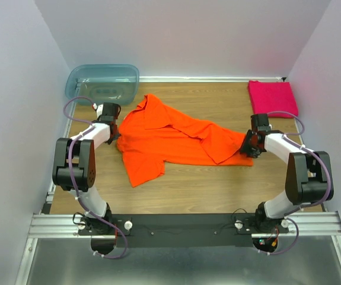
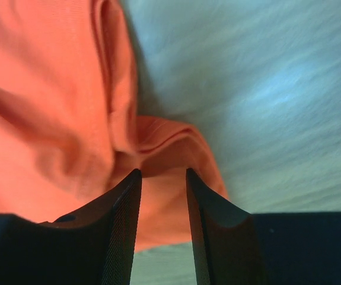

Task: Fold and stack the t-shirts
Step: Flatten the tshirt out

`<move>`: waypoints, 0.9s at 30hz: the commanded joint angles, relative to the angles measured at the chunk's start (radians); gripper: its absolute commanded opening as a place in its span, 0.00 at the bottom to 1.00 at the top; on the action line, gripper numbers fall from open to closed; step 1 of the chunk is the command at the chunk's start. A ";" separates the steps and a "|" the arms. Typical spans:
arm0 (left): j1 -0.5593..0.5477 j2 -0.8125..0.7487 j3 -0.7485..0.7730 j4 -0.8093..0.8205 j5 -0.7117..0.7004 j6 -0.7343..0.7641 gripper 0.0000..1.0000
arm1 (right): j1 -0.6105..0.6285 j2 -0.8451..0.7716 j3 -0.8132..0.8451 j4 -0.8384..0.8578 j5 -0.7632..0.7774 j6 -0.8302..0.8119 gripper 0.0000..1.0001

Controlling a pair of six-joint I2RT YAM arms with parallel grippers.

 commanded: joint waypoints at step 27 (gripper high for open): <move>-0.172 -0.432 -0.290 -0.124 0.137 -0.255 0.48 | -0.054 -0.269 -0.059 -0.158 -0.004 0.004 0.61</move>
